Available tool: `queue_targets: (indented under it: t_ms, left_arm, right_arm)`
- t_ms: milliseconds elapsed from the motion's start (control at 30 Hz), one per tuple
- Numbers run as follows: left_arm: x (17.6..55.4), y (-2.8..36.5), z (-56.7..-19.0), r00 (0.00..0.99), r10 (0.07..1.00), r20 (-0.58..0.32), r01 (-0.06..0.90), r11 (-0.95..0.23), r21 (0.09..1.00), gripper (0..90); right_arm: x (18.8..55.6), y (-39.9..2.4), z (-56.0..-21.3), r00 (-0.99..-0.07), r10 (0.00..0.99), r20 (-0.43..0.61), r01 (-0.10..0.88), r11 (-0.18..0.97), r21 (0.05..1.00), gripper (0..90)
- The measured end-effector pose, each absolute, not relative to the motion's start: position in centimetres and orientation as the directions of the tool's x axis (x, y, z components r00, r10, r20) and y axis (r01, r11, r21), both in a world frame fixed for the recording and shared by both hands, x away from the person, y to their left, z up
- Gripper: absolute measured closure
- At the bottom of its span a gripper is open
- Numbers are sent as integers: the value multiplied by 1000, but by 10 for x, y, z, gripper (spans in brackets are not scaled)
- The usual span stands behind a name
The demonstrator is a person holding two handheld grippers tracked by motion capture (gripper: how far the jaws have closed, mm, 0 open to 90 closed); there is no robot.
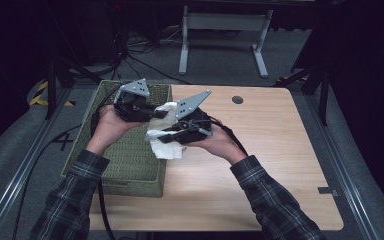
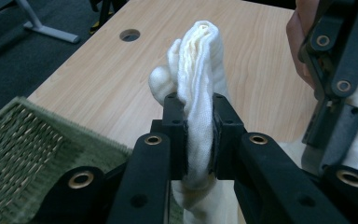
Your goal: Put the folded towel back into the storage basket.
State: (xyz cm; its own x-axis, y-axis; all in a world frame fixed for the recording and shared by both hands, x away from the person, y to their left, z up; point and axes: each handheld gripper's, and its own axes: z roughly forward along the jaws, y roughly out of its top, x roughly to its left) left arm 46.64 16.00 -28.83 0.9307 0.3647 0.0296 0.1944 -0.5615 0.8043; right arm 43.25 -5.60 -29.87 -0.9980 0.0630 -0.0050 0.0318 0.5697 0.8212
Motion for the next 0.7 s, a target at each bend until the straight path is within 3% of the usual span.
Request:
queue_targets:
  t_ms: [700]
  left_arm:
    - [464,185,-326,913,408,10,240,-557,795,796]
  right_arm:
    - [430,9,-345,-999,38,19,38,592,805,798]
